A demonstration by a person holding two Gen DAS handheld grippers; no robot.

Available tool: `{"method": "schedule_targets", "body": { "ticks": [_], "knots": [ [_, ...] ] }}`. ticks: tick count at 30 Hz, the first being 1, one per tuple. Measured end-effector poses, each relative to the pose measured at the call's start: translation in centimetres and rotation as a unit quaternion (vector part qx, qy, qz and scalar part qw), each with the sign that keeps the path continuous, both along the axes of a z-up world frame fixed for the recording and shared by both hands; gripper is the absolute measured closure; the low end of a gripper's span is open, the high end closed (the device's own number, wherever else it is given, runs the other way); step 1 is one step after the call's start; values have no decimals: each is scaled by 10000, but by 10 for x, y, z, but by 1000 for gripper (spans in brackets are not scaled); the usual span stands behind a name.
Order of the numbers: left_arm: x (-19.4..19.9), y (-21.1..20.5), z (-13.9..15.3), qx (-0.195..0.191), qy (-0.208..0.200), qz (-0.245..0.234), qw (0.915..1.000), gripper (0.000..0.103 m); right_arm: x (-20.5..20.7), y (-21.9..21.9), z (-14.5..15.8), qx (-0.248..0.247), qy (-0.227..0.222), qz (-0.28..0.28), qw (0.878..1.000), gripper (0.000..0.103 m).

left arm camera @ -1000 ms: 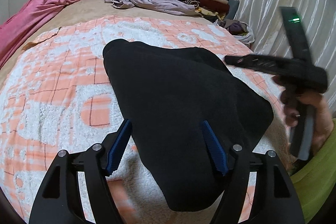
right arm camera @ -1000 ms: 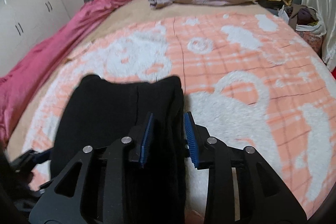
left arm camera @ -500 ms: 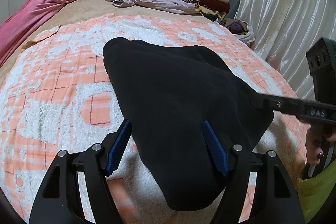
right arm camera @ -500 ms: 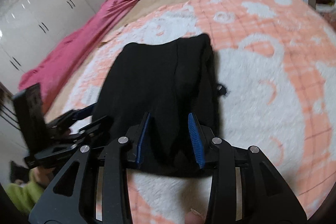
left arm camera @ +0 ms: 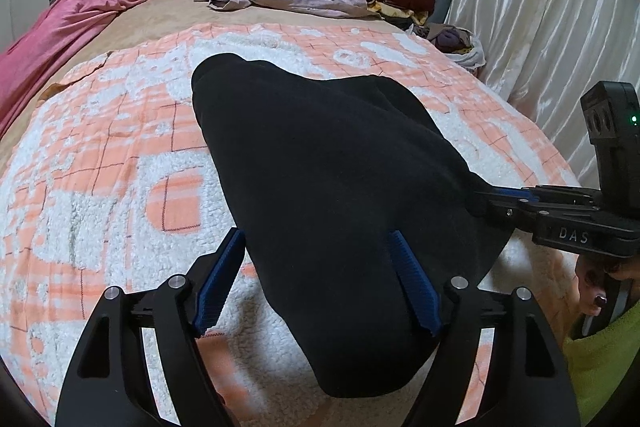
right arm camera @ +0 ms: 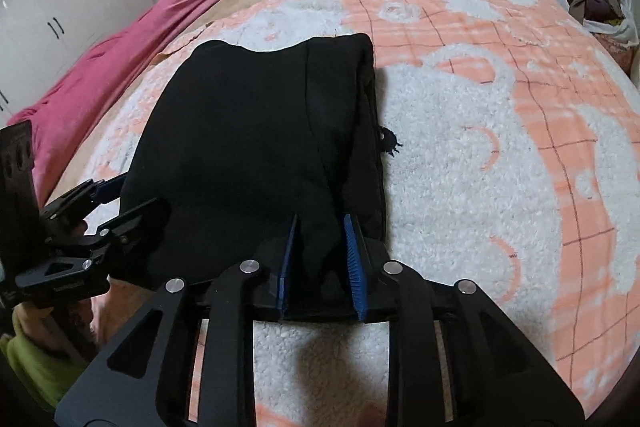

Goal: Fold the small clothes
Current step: 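Open the right tool and lift it off the folded shirt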

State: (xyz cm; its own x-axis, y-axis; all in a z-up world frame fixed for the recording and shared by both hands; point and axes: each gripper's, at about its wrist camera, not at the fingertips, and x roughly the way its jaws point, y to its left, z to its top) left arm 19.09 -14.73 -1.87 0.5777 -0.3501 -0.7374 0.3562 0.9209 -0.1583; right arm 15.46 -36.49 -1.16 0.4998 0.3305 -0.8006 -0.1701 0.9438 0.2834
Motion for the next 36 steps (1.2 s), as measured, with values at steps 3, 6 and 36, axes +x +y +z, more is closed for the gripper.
{"method": "schedule_targets", "body": {
  "ticks": [3,6,36],
  "knots": [
    [0,-1,-1,12,-5,24,10000,27,1,1,1,-69,-25,3,10000,82],
    [0,0,-1,1,12,40,10000,27,0,2,3,-220,-82,-48,9997,72],
    [-18,7,15,75,-83,151,9998,21,-6,-13,31,-238,-752,-473,9958,24]
  ]
}}
